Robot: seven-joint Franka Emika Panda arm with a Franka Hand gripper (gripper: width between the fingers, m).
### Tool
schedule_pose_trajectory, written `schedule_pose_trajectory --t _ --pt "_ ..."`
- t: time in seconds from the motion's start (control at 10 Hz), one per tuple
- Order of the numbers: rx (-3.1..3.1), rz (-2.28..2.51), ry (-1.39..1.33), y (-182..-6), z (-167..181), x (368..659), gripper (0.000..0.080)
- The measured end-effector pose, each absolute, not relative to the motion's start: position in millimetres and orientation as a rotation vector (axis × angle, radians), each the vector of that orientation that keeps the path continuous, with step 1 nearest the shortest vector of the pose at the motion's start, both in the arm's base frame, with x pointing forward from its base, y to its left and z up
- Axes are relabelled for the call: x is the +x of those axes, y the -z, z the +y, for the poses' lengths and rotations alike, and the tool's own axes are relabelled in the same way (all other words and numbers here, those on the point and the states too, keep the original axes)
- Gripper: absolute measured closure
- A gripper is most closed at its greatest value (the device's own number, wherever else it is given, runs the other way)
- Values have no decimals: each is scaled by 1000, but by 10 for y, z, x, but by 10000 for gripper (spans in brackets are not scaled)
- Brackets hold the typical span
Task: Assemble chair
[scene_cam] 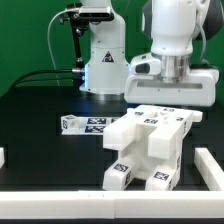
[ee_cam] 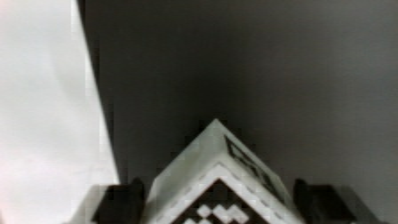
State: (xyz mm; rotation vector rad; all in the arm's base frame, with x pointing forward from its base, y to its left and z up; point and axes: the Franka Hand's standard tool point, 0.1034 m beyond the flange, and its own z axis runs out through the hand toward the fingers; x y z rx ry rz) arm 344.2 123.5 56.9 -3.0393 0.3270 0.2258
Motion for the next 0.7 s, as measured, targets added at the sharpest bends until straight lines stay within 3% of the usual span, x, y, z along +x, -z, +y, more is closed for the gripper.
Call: schedule_pose_trajectory --t 0.2,0.4,0.7 --pt "-2951 322 -231 -1006 987 3482 399" --pt "-2938 301 -240 -972 660 3528 399" --pt "-2930 317 -240 -956 92 3943 399"
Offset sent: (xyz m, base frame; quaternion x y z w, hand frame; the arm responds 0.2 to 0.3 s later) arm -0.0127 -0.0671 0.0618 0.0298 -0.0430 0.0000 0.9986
